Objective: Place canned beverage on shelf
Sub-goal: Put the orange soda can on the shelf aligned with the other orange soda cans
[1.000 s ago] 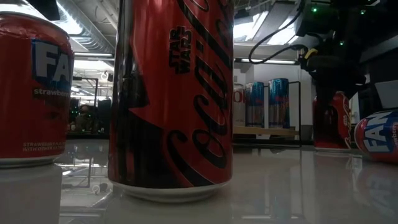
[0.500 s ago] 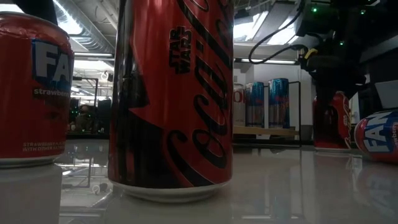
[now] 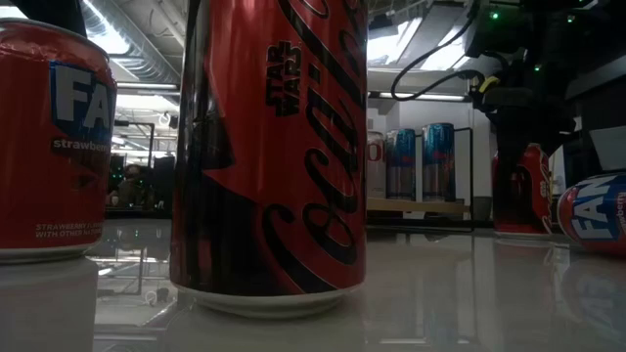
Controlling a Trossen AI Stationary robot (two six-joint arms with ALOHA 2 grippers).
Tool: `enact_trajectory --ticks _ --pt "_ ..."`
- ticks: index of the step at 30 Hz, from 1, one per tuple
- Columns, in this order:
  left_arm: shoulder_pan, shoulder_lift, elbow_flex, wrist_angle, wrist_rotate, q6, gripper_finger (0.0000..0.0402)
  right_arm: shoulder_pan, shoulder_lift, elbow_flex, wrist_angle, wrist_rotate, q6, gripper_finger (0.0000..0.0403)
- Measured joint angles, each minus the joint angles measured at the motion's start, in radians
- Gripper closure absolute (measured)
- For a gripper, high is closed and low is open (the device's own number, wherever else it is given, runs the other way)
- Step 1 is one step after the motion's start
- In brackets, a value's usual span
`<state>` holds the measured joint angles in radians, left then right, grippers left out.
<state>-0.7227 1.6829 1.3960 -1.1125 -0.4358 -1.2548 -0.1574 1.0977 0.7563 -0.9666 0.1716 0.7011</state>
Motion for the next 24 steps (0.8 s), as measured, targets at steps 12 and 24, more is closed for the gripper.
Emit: enact_trajectory --ticks 12,24 --pt "0.000 0.000 -0.058 0.020 0.018 -0.053 0.0048 0.000 0.000 0.000 0.000 0.000 0.000 0.0012" --pt "0.000 0.000 -0.060 0.051 0.015 -0.044 0.0048 0.000 0.000 0.000 0.000 0.000 0.000 0.0012"
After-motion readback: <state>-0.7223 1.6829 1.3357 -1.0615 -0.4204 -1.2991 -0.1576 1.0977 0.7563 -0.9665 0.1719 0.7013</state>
